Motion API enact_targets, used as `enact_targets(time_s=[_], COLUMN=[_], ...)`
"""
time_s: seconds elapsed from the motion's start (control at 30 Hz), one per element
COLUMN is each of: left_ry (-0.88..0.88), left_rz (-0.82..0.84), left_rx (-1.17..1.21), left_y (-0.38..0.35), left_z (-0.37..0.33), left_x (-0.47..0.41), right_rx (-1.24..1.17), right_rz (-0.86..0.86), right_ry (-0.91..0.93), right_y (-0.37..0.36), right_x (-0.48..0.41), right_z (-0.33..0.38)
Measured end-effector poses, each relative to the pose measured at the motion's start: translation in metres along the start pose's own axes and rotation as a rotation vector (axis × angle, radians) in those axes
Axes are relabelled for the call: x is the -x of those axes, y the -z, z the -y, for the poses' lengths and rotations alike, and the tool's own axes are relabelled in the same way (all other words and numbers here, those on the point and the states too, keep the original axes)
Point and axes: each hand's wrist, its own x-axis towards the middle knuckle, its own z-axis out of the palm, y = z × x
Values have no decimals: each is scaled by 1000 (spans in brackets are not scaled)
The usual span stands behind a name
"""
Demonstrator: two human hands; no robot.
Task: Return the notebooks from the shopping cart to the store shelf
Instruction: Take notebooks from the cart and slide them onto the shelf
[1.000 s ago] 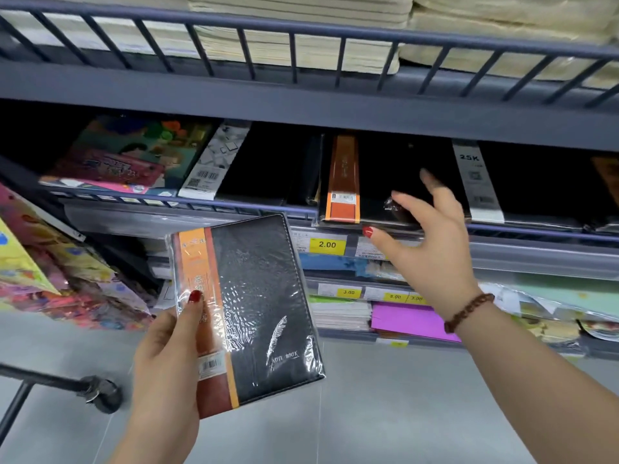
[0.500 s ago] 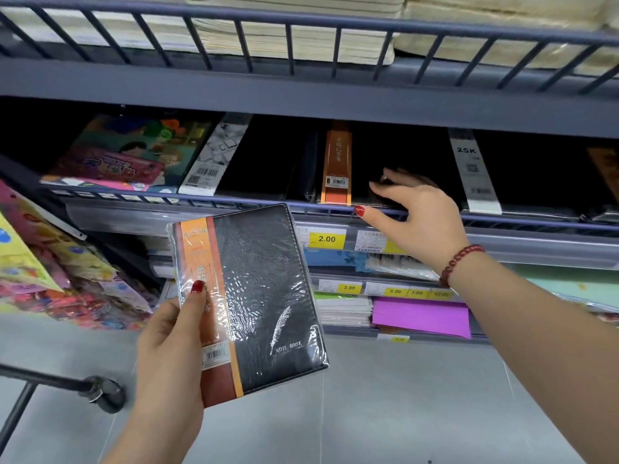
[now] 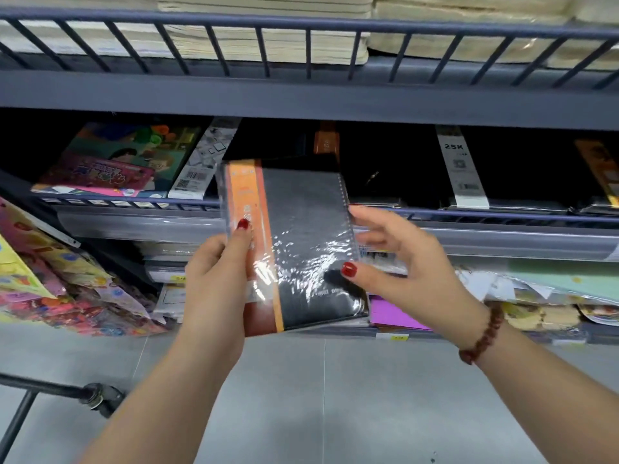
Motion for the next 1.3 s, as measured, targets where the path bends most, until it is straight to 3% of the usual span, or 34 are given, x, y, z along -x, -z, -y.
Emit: enact_targets(time_s=[0.17,0.3,0.43,0.53,0.73,0.97,1.1,1.3], left_ry=[12,-7,-133,-182,-405,-670,-605,-521], left_rz=[180,373,623,543,295,301,321,343], left_rx=[-49,-111,-198,-201,-376,-821,-843,-780], left_y=[-35,-41,-36,-33,-40,-53,-54,-53], left_z=[-7,-10,-2,11,0,-18,-17,-19], left_x=[-8,-10,7,6,-11,-56,-73,-81], right_rx=[-294,-258,-98,24,49,259,445,515], right_rz=[-88,-261,-194,-167,-313,-362,-329,-295], right_ry=[-125,-202,-201,-158,-118,-136,-137,-134], right_y=[-4,10,26,27,24,24,26,28], right_x=[7,-3,-6,-4,-17,-45,-52,-54], right_z=[-7,-7,-6,-11,-14,-17,-23,-28])
